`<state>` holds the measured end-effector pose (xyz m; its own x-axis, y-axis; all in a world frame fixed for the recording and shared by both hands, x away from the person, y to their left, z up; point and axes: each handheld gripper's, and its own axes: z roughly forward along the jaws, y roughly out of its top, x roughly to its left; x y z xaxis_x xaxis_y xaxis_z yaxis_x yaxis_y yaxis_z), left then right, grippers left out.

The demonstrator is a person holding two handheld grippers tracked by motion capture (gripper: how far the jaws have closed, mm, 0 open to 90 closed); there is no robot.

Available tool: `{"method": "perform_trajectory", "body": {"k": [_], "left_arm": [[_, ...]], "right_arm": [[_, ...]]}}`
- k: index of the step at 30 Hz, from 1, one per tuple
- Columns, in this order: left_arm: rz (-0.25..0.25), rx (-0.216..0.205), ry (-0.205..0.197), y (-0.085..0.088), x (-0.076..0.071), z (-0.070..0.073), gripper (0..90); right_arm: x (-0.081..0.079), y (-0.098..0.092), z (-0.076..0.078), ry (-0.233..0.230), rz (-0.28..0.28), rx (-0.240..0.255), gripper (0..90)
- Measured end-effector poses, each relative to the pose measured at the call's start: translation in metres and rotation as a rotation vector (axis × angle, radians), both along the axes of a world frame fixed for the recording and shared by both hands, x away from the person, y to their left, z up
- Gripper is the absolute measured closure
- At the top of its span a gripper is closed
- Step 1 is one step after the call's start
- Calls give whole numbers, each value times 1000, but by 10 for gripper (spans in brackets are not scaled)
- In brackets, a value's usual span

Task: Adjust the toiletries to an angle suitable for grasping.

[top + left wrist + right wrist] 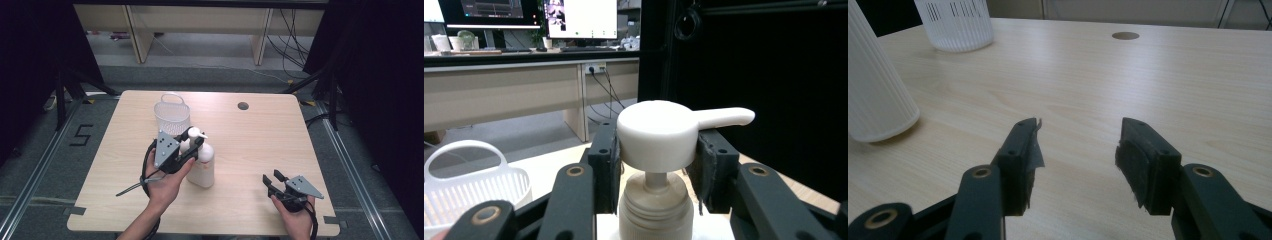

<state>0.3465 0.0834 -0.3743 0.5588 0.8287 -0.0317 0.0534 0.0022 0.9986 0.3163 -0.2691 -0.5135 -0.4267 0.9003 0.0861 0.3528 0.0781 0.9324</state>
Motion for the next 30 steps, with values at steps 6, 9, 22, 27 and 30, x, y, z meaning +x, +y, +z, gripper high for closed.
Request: {"method": "perform_trajectory", "body": {"k": [6, 9, 22, 27, 30], "left_arm": [[1, 2, -26, 2, 1, 12, 590], [6, 1, -29, 3, 2, 14, 591], [20, 3, -54, 13, 9, 27, 591], [36, -9, -53, 17, 11, 30, 591], [45, -7, -53, 20, 11, 30, 591]], "right_arm": [[1, -1, -1, -23, -6, -1, 504], [-2, 1, 0, 23, -25, 43, 503], [0, -3, -1, -20, -11, 6, 500], [0, -3, 0, -22, -7, -10, 500], [-1, -1, 0, -8, -6, 12, 500]]}}
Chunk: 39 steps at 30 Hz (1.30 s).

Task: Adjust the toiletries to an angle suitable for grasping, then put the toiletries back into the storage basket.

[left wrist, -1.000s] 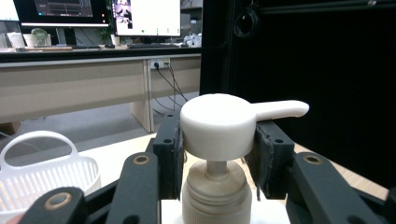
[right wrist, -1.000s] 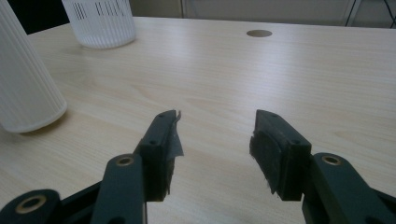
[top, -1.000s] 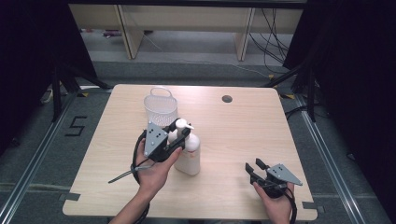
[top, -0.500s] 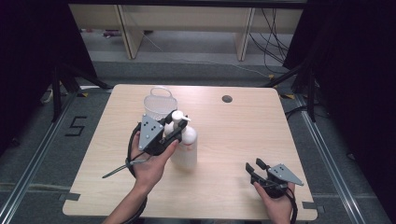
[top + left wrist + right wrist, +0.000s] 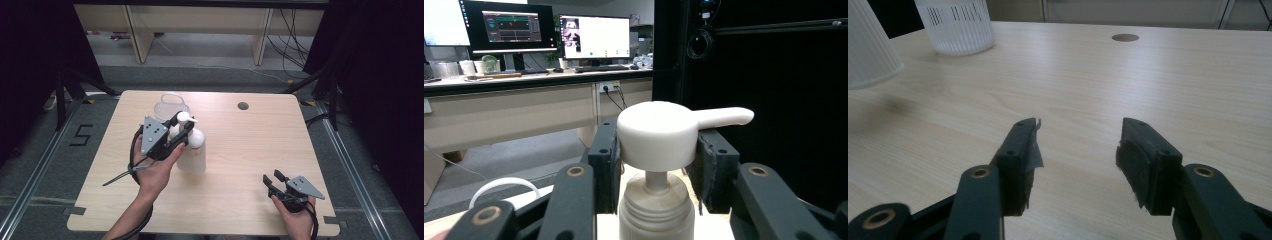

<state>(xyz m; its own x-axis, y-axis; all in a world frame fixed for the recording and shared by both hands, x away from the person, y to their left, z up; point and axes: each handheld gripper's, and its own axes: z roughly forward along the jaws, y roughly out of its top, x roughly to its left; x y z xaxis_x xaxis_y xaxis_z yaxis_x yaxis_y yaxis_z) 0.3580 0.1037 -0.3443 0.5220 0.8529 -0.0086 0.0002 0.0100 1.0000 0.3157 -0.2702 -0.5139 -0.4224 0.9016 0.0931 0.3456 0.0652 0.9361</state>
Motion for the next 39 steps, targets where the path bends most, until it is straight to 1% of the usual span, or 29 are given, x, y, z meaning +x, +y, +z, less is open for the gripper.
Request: {"method": "perform_trajectory", "body": {"k": [3, 4, 5, 6, 7, 8, 11, 12, 13, 14, 15, 16, 17, 18, 19, 21, 22, 23, 25, 26, 27, 28, 29, 32, 33, 34, 39], "left_arm": [[2, -5, 0, 1, 0, 0, 591], [3, -9, 1, 3, 1, 0, 591], [5, -10, 1, 4, 1, 0, 591], [8, -12, -1, 5, 2, 0, 591], [8, -12, -1, 5, 2, 0, 591], [15, -13, 0, 6, 3, 0, 591], [21, -12, -1, 7, 4, 0, 591], [28, -14, -7, 7, 4, 1, 591], [28, -14, -7, 7, 4, 1, 590], [31, -12, -10, 8, 4, 2, 590], [35, -19, -13, 9, 5, 3, 591], [46, -24, -14, 12, 6, 4, 591], [46, -24, -14, 12, 6, 4, 591], [48, -24, -19, 13, 7, 5, 591], [52, -26, -22, 14, 8, 6, 591], [58, -26, -28, 15, 9, 9, 590], [65, -31, -34, 16, 10, 11, 590], [68, -30, -35, 17, 10, 12, 590], [71, -32, -36, 18, 11, 14, 590], [76, -30, -41, 19, 12, 16, 590], [76, -30, -41, 19, 12, 16, 590], [80, -31, -45, 19, 12, 18, 590], [84, -25, -47, 20, 13, 19, 590], [98, -34, -54, 22, 15, 22, 590], [100, -33, -55, 22, 15, 23, 590], [104, -33, -57, 23, 16, 24, 590], [115, -37, -63, 25, 18, 27, 590]], "right_arm": [[0, 0, 0, -1, -1, -4, 500], [1, 0, 0, -11, -2, -9, 500], [1, 0, 0, -10, -1, -9, 500], [0, 0, 0, 2, -2, -2, 499], [0, 0, 0, 2, -2, -2, 499], [2, -1, -1, -20, -5, -8, 498], [2, -2, -1, -24, -2, -11, 497], [1, -2, 0, -15, -4, -22, 496], [1, -2, 0, -15, -4, -22, 496], [1, -2, 0, -21, 3, -17, 496], [0, 0, 0, -4, -5, 8, 496], [1, 0, 0, -6, 2, -10, 496], [1, 0, 0, -6, 2, -10, 496], [0, -1, 1, 12, -6, -24, 495], [0, -1, 1, 18, -2, -20, 495], [0, -1, 1, 15, -3, -25, 494], [1, 2, 0, 13, 4, 13, 494], [1, 1, 0, 18, 1, 0, 494], [0, 2, 1, 22, -3, -3, 494], [1, 1, 0, 8, 4, -9, 493], [1, 1, 0, 8, 4, -9, 493], [1, 0, 1, -1, -1, -33, 493], [1, 0, 0, -14, -6, -27, 492], [1, 0, 0, -11, 0, -24, 491], [1, 0, 0, -17, -8, -40, 491], [1, 0, 0, -20, -7, -43, 491], [1, 0, 0, -20, -7, -42, 489]]}}
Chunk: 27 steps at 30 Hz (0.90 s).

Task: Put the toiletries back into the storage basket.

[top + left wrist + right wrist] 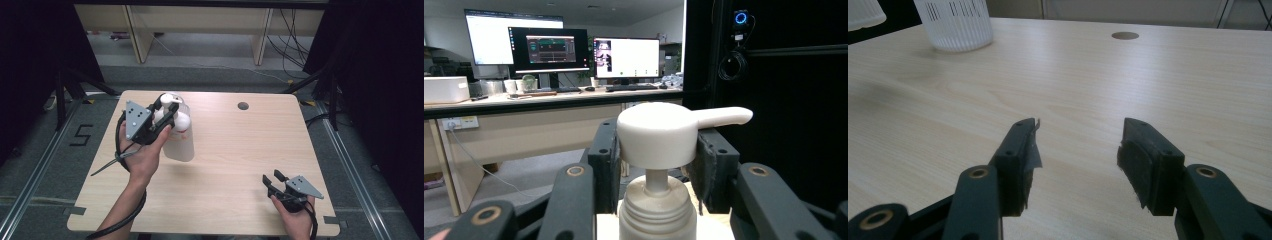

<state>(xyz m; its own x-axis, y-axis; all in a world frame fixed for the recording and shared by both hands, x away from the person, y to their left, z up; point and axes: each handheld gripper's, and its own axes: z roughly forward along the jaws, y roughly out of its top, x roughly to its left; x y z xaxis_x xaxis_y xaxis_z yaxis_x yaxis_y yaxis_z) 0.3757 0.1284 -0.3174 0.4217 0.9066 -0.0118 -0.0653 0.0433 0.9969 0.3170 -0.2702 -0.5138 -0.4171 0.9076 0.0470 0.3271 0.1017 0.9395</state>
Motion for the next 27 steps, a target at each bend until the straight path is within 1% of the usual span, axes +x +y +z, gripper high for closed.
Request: {"method": "perform_trajectory", "body": {"k": [1, 2, 3, 4, 6, 7, 8, 9, 10, 11, 12, 14, 16, 22, 24, 26, 27], "left_arm": [[2, -1, 0, 0, 0, 1, 590], [6, -1, 0, 0, 1, 1, 590], [8, 0, -1, 1, 1, 2, 590], [10, 0, -3, 1, 1, 2, 590], [12, 0, -5, 1, 2, 3, 590], [17, 1, -4, 3, 3, 4, 590], [17, 1, -4, 3, 3, 4, 590], [19, 1, -5, 3, 3, 4, 590], [21, -3, -4, 4, 3, 4, 590], [23, -1, -3, 4, 4, 4, 590], [28, 2, -2, 6, 5, 4, 590], [30, 0, -2, 6, 5, 5, 590], [34, 5, -1, 8, 6, 5, 590], [45, 10, 3, 11, 8, 7, 590], [49, 8, 2, 12, 10, 7, 590], [52, 13, 4, 13, 11, 7, 590], [54, 15, 6, 13, 11, 7, 590]], "right_arm": [[0, 0, 0, -1, 0, -1, 489], [0, 1, 0, 11, 4, 14, 489], [0, 3, -1, 13, 9, 30, 488], [0, 2, -1, 5, 4, 17, 488], [0, 2, -1, 4, 2, 14, 487], [0, 3, -1, 14, 5, 28, 487], [0, 3, -1, 14, 5, 28, 487], [-1, 3, 0, 23, 5, 38, 487], [0, 3, -1, 12, 7, 28, 487], [0, 3, -1, 12, 7, 28, 487], [0, 2, -1, 3, 4, 14, 487], [0, 1, -1, -2, 3, 11, 487], [0, 1, 0, 6, 1, 11, 486], [0, 1, 0, 7, 1, 10, 486], [0, 2, 0, 3, 0, 14, 486], [1, 1, 0, -4, 2, 6, 486], [0, 1, 0, 5, 1, 12, 486]]}}
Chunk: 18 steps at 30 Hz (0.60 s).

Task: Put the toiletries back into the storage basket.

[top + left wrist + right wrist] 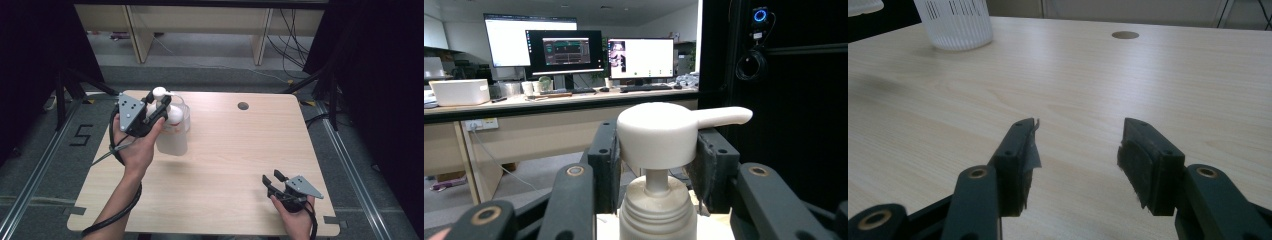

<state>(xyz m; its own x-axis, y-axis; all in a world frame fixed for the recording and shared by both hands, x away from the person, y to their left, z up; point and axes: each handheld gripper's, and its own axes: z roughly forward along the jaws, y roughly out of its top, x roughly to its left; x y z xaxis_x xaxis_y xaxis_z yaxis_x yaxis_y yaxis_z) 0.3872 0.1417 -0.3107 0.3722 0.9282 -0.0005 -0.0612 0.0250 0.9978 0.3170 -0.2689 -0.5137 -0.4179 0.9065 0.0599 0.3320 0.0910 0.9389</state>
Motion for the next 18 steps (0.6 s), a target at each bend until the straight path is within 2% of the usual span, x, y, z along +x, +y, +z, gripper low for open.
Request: {"method": "perform_trajectory", "body": {"k": [4, 5, 18], "left_arm": [[5, 0, 3, 1, 3, 0, 590], [6, 0, 3, 2, 3, 0, 590], [19, 2, 0, 6, 9, 7, 590]], "right_arm": [[1, 0, -1, -14, 2, -9, 486], [0, 0, 0, 0, 1, -1, 486], [0, 0, 0, -2, 0, 1, 486]]}}
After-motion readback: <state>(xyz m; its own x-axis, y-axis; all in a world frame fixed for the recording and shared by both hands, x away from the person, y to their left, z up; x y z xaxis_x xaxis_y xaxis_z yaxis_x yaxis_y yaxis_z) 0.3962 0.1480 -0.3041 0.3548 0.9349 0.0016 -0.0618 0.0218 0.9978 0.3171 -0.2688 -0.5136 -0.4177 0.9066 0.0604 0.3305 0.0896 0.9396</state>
